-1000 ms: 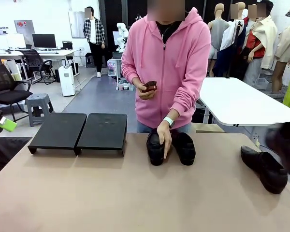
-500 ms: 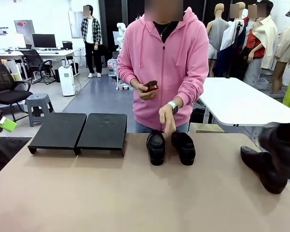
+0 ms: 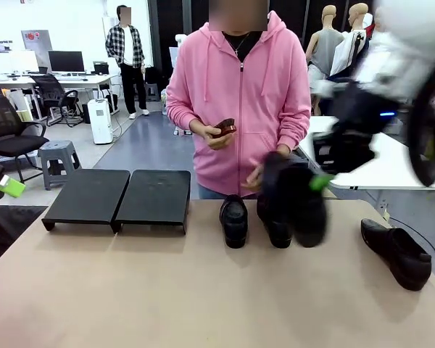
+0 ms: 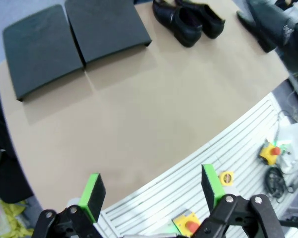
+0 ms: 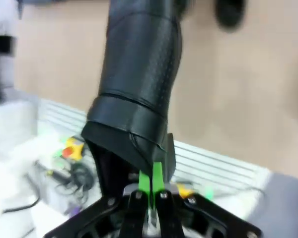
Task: Organize the shoes by placing them on the stand.
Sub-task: Pick up one Shoe and place it in the middle of the table.
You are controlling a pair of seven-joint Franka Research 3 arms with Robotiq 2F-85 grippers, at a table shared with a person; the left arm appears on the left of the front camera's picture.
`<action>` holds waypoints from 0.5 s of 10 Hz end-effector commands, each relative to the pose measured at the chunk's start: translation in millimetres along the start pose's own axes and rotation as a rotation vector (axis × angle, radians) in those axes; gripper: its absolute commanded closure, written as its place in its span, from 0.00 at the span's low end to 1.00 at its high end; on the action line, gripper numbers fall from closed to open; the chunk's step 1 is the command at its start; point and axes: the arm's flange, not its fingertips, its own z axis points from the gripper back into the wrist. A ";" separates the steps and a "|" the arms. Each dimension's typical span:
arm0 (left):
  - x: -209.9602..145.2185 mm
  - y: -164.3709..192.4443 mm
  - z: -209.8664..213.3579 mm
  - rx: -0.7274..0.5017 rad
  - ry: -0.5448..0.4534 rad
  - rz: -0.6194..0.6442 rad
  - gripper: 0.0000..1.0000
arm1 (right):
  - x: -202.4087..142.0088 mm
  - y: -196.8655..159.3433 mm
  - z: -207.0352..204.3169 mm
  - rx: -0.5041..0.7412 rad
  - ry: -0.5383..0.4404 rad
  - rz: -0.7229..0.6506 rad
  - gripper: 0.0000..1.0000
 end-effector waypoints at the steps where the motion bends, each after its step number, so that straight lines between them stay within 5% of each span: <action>1: 0.7 1.3 -0.6 -0.015 -0.015 -0.002 0.00 | 65.1 46.6 -47.5 0.055 0.097 0.032 1.00; 3: 0.7 1.3 -0.6 -0.015 -0.015 -0.002 0.00 | 73.8 103.3 -111.7 0.005 0.147 0.028 1.00; 5: 0.7 1.3 -0.6 -0.015 -0.015 -0.002 0.00 | 81.9 122.2 -165.1 -0.013 0.173 -0.040 1.00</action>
